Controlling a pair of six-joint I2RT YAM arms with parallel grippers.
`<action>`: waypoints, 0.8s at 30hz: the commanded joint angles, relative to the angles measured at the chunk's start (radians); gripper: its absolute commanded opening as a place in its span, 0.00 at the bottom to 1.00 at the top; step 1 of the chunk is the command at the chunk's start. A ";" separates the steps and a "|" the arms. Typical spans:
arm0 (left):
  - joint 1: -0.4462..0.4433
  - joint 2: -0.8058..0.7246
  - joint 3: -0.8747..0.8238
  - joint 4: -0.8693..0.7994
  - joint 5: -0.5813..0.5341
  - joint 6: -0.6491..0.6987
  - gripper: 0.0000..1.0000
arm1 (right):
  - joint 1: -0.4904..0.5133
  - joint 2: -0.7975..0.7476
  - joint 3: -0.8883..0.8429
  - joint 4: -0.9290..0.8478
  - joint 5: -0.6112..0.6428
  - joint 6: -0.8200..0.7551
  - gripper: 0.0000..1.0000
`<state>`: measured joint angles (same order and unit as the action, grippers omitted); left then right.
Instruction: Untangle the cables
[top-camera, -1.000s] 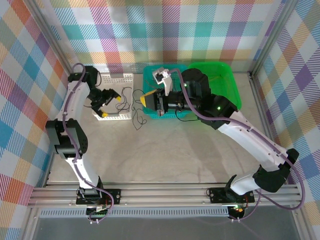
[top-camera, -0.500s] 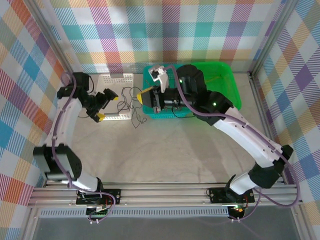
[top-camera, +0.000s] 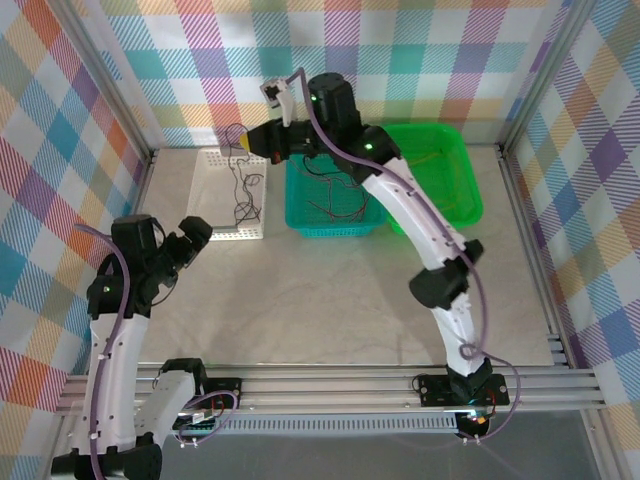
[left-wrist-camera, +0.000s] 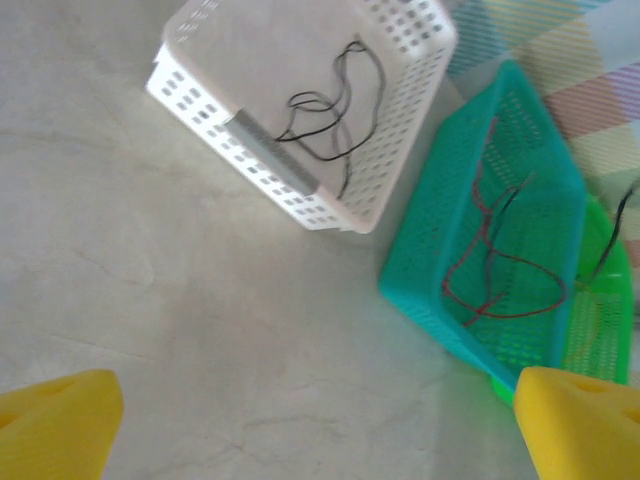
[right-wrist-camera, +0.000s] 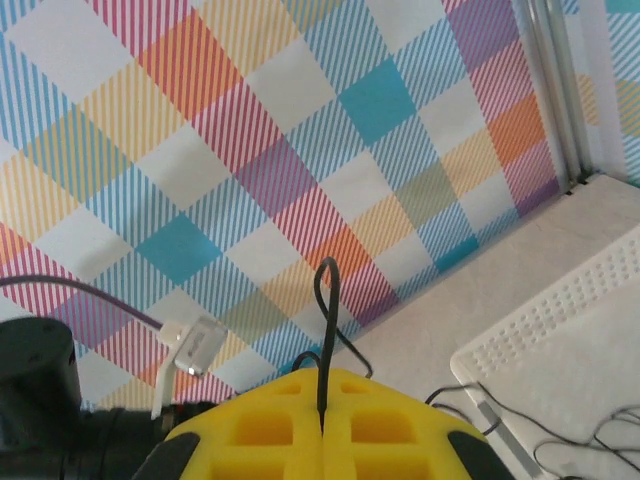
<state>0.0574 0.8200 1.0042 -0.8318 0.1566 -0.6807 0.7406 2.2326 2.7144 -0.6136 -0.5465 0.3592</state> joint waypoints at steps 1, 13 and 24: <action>0.013 -0.028 -0.038 0.009 -0.040 0.029 1.00 | -0.034 0.134 0.134 -0.022 -0.115 0.093 0.00; 0.010 -0.076 -0.093 -0.005 -0.052 0.049 1.00 | -0.049 0.392 0.079 0.192 -0.165 0.157 0.00; 0.010 -0.083 -0.122 0.016 -0.038 0.047 1.00 | -0.053 0.521 0.075 0.146 -0.159 0.182 0.00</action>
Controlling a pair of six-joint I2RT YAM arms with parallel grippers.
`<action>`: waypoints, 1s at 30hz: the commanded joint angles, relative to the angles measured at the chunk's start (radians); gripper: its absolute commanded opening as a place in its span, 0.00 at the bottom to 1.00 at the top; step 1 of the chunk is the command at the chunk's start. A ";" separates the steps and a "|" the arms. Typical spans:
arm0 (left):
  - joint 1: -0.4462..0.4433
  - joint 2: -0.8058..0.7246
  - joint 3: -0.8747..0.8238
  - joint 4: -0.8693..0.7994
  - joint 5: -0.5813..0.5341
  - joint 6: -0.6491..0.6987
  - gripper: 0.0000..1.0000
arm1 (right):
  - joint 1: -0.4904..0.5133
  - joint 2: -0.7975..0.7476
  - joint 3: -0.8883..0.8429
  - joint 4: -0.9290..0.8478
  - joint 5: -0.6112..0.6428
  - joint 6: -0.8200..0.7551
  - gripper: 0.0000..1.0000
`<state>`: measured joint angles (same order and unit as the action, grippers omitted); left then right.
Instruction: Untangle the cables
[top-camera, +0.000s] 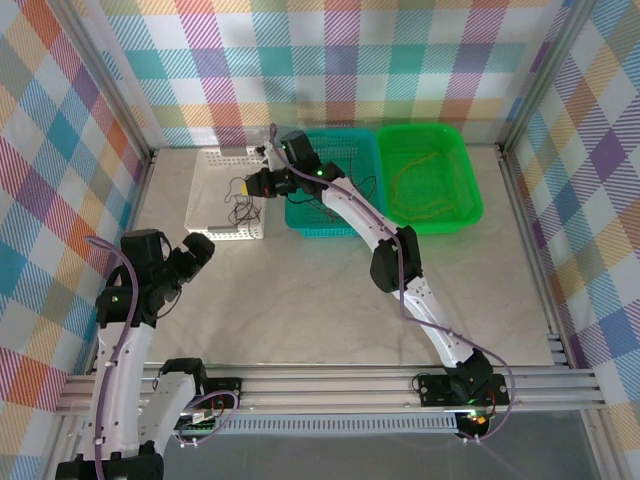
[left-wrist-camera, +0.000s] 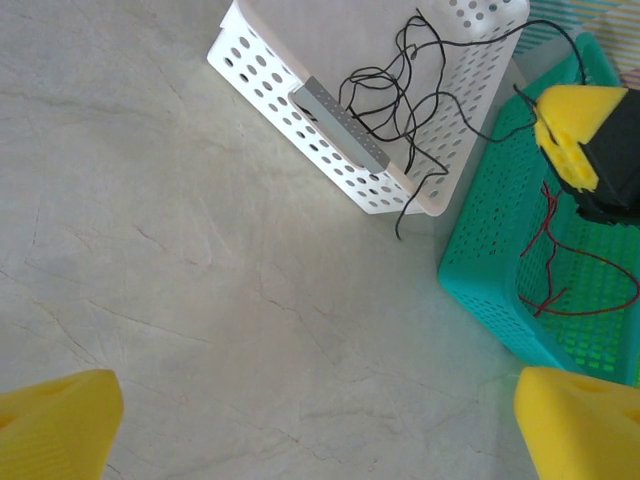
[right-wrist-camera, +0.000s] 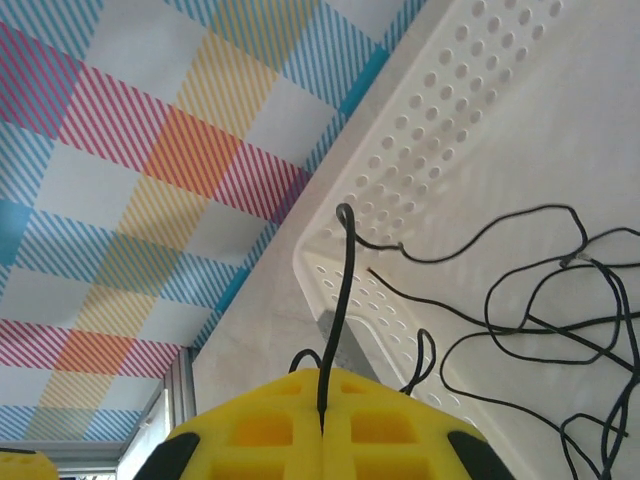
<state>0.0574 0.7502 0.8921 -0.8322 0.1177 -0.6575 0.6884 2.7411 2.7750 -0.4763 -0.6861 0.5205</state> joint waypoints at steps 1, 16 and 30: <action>0.010 -0.013 -0.009 0.016 0.000 0.025 1.00 | -0.001 0.017 0.014 0.001 -0.011 0.022 0.00; 0.010 -0.014 -0.028 0.033 0.003 0.025 1.00 | -0.022 -0.040 0.013 0.176 0.111 0.260 0.00; 0.010 -0.011 -0.052 0.053 0.011 0.021 1.00 | -0.015 0.052 0.059 0.216 0.200 0.228 0.00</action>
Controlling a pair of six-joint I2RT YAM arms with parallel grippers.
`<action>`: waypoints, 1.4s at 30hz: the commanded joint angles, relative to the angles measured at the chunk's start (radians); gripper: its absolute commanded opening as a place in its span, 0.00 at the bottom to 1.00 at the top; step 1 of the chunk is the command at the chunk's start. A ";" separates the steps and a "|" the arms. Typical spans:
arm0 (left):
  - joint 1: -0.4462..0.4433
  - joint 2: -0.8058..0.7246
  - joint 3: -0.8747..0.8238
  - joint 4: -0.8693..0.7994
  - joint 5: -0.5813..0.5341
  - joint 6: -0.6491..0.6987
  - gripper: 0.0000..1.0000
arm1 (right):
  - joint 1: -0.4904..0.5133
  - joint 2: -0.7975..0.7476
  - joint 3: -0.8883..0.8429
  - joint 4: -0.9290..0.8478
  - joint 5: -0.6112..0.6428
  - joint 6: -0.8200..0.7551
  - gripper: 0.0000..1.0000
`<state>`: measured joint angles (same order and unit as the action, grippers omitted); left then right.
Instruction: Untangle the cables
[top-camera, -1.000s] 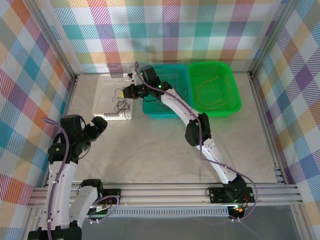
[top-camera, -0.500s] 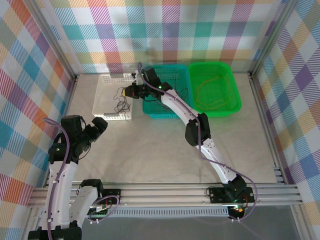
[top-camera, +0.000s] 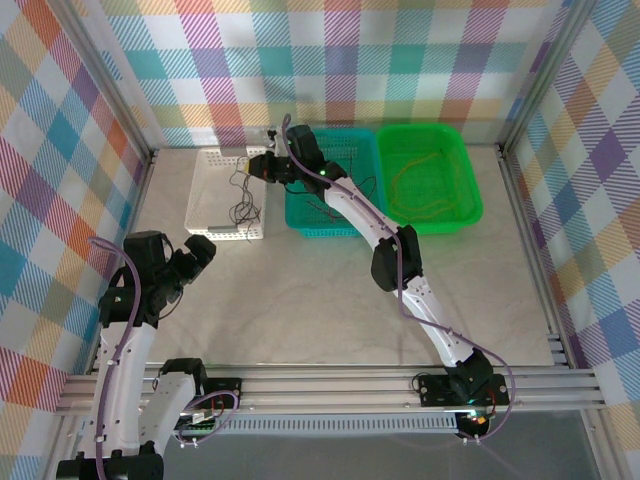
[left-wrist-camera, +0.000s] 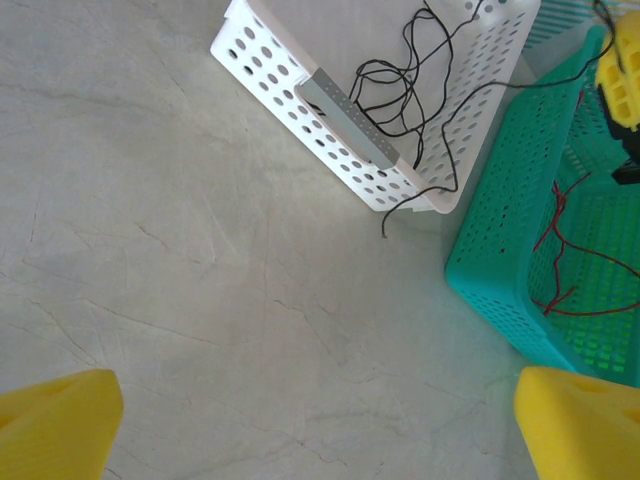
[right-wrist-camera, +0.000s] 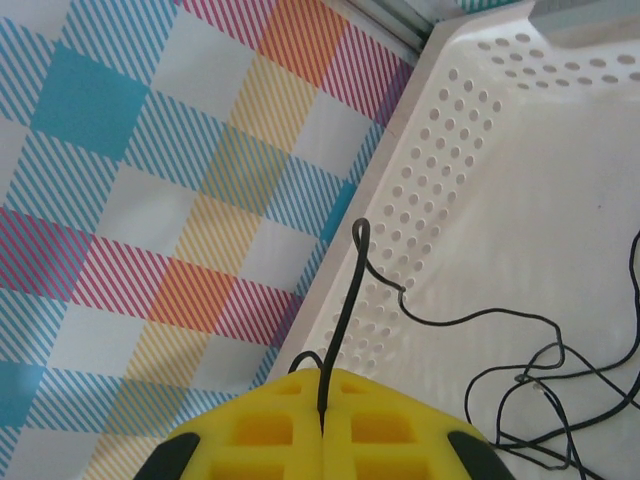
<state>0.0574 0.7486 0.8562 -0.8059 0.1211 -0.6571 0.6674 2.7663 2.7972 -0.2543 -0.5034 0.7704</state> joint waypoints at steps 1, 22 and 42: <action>0.010 -0.008 -0.018 0.029 0.008 0.021 1.00 | 0.008 0.032 0.029 -0.035 0.021 -0.034 0.03; 0.009 0.188 -0.033 0.119 0.137 0.002 1.00 | 0.021 -0.426 -0.109 -0.279 0.108 -0.428 0.81; -0.096 0.162 -0.064 0.214 -0.177 0.068 1.00 | -0.150 -1.689 -1.733 0.033 0.647 -0.587 1.00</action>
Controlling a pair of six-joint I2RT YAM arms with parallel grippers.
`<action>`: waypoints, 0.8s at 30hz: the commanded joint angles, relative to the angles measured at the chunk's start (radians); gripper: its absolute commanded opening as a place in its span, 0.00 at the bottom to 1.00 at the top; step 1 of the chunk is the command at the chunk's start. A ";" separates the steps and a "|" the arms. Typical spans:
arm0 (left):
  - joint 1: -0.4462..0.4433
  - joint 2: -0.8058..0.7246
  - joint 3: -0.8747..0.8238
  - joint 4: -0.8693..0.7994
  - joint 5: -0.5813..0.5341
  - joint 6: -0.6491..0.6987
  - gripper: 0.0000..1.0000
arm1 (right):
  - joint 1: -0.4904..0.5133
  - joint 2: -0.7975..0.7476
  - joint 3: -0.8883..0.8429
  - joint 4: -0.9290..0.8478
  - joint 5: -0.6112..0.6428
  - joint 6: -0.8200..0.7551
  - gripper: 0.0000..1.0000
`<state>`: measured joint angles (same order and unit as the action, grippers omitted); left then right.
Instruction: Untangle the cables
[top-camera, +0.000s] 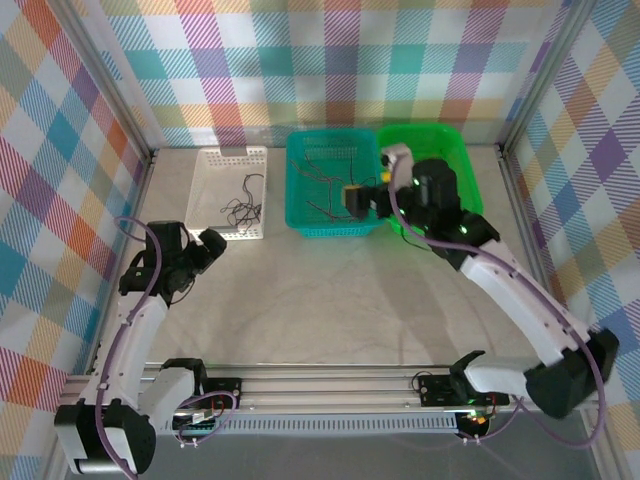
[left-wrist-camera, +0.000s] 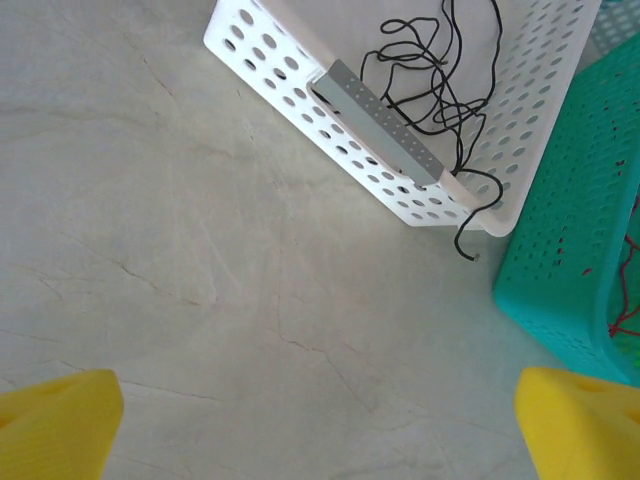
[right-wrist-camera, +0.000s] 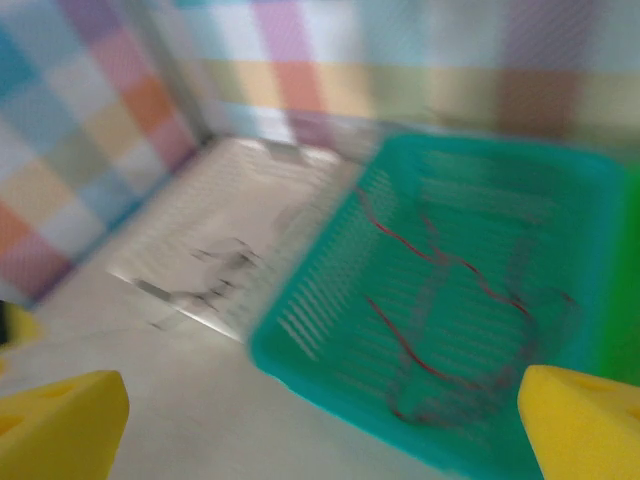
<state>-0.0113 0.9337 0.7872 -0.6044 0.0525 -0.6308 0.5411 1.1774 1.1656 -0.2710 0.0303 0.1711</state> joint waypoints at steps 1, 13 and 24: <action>-0.037 -0.030 0.000 0.019 -0.130 0.042 1.00 | -0.038 -0.144 -0.160 0.051 0.173 0.022 1.00; -0.111 -0.031 -0.073 0.133 -0.321 0.143 1.00 | -0.457 -0.284 -0.677 0.375 0.306 0.104 1.00; -0.118 0.029 -0.149 0.370 -0.395 0.292 1.00 | -0.521 0.159 -0.757 0.846 0.148 -0.031 1.00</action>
<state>-0.1223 0.9550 0.6491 -0.3630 -0.2893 -0.4252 0.0273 1.2793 0.4191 0.3931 0.2405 0.1986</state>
